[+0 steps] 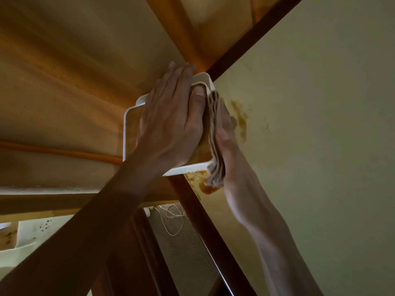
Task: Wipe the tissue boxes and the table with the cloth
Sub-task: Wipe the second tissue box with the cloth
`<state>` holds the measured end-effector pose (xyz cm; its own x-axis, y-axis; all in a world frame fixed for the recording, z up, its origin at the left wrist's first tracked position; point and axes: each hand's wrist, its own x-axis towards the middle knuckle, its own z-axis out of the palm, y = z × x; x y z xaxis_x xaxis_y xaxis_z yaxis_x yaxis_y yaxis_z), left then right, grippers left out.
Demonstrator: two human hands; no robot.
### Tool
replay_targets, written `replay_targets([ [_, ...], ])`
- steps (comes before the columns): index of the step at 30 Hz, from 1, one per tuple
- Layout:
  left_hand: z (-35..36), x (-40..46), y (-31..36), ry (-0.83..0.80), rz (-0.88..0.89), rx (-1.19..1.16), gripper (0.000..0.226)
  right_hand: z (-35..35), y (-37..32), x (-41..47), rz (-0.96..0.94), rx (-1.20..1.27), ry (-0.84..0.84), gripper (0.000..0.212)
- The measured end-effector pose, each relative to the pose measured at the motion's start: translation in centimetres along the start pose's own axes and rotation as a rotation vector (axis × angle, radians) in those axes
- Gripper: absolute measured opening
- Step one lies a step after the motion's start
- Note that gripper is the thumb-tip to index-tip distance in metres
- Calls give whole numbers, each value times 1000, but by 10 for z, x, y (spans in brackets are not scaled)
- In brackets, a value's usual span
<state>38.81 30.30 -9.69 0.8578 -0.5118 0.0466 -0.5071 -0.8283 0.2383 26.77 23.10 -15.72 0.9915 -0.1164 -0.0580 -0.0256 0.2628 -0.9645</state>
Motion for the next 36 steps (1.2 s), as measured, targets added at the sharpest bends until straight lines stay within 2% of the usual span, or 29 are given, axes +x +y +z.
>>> replay_targets([
  [5, 1, -2, 0, 1, 4, 16, 55, 4, -2, -8, 86, 73, 30, 70],
  [8, 0, -1, -2, -3, 13, 13, 55, 2, 5, 19, 12, -120, 74, 76],
  [9, 0, -1, -2, -7, 21, 14, 55, -1, 4, 27, 18, -117, 99, 79],
  [12, 0, -1, -2, -19, 30, 23, 55, -8, -4, 49, 120, 52, 146, 74],
  [18, 1, 2, -5, -47, 25, 34, 60, -16, -11, 87, 47, 175, 51, 66],
  [22, 2, 0, -5, -29, 29, 35, 58, -6, 0, 68, -23, -100, 83, 81],
  [24, 2, 1, -6, -9, 28, 38, 56, 1, 9, 43, -54, -190, 102, 78],
  [28, 2, 1, -5, 0, 27, 31, 56, 16, 13, -8, 35, 84, 105, 67],
  [32, 1, 0, -5, 3, 29, 26, 56, 23, 15, -18, 13, 99, 144, 69],
  [36, 2, 0, -4, 0, 30, 24, 57, 6, 4, 8, 26, 84, 60, 76],
])
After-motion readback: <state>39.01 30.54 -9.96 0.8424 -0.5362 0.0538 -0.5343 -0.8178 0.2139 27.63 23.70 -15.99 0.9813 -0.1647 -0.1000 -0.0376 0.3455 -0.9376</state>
